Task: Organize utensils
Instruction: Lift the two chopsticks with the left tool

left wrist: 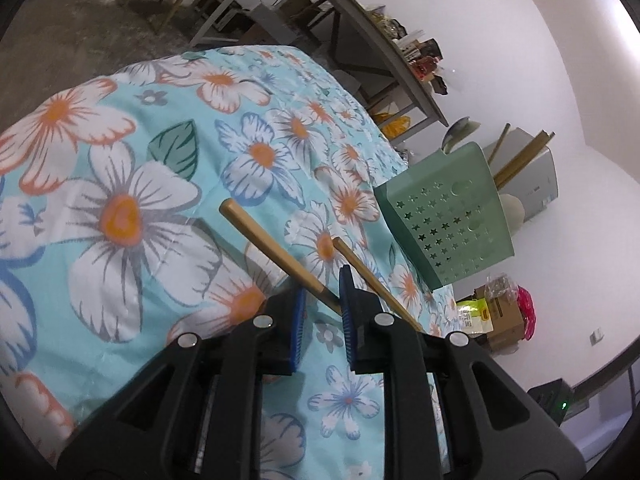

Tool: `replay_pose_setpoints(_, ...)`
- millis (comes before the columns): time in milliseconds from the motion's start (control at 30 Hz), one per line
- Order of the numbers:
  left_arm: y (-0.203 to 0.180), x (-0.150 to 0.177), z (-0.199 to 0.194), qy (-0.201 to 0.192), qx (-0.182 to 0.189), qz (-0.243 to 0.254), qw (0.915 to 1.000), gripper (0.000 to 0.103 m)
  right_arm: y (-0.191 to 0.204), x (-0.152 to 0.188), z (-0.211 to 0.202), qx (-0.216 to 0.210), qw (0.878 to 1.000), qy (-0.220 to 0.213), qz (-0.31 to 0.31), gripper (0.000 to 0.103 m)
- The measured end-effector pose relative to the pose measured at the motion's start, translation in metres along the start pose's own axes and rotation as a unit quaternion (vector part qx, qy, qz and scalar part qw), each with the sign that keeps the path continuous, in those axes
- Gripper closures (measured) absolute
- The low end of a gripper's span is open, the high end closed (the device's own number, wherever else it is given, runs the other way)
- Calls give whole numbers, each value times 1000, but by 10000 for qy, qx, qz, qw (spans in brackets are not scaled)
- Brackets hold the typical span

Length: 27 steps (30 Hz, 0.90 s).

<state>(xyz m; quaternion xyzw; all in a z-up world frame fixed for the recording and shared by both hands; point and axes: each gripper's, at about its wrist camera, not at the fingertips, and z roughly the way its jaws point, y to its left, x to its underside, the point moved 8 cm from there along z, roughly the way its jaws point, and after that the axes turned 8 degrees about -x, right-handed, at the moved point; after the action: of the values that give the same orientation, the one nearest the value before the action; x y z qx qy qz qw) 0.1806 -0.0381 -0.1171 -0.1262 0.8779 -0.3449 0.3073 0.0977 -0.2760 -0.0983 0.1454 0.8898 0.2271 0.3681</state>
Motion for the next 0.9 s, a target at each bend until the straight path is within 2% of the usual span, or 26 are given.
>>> replay_pose_setpoints(133,0,1,-2,-76,66,97,9999,86,2,2,2,147,9999,-13,-84,6)
replay_pose_setpoints(333,2,3,-9,-149,291,195,9993,86,7,10,3,459,9971,11,-608,6)
replay_pose_setpoints(500,2,4,-7,-176,243,264,9992,85,8,16,-1,637,9947,-76,-800,6)
replay_pose_setpoints(700,-2,6,-6,-237,101,424,9988,84,3,13,-10,239,9986,-94,-452,6)
replay_pose_setpoints(800,-2,5,-5,-195,40,386,9991,84,-1,11,-16,-85,9998,-17,-181,6)
replay_pose_setpoints(900,-2,4,-3,-103,17,285,9995,84,-3,8,-22,-205,9997,32,-136,10)
